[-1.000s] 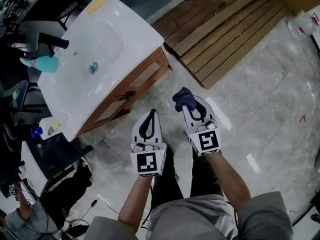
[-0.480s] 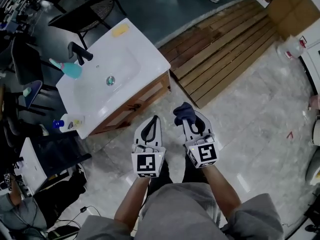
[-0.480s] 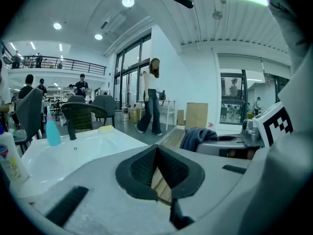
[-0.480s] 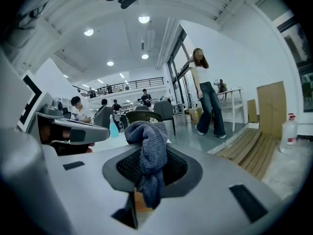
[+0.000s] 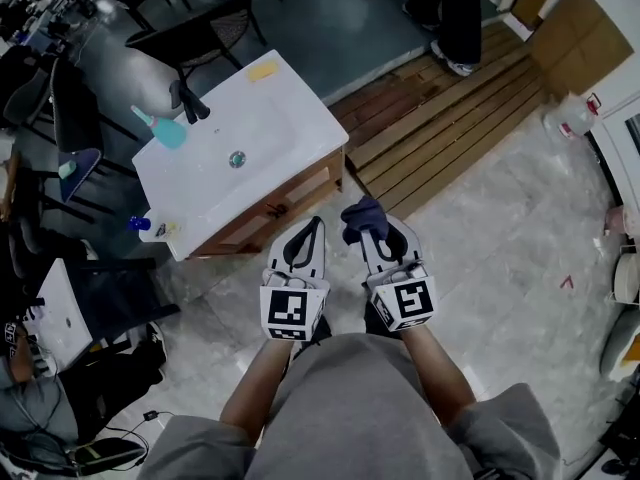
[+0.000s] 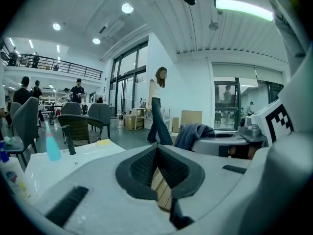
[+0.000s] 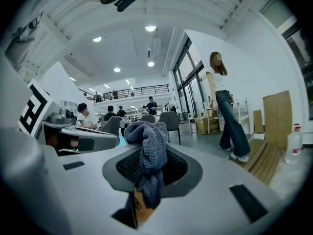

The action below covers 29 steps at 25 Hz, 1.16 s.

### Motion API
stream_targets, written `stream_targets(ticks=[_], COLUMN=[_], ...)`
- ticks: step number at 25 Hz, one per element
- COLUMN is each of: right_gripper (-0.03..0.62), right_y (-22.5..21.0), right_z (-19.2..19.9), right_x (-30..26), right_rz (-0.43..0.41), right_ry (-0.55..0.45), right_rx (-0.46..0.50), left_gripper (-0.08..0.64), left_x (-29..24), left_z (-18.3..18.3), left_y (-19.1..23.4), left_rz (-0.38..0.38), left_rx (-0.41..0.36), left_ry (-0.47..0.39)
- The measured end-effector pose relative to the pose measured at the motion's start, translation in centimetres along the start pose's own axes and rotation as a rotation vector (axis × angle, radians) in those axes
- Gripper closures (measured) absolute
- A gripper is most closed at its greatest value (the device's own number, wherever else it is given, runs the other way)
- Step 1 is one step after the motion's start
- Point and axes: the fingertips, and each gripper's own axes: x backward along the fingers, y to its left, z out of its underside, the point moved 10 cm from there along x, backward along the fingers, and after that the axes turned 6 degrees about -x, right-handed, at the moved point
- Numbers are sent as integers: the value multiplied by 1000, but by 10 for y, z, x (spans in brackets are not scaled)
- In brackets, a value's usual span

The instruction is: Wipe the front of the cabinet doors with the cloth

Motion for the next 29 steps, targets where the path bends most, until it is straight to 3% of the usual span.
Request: stream_targets(ticks=[15,29], right_gripper=[512,512], right_y=[32,28], right_z=[-50,-50], right_x=[19,25], right_rz=[-55,-58], right_ry=[-69,-69], right_rx=[46,46], left_gripper=[554,554], left_x=[42,45], left_z=[-49,-53], left_y=[5,2], left_rz=[73,66], left_rx=[-46,-52], left_ry=[-111,-132])
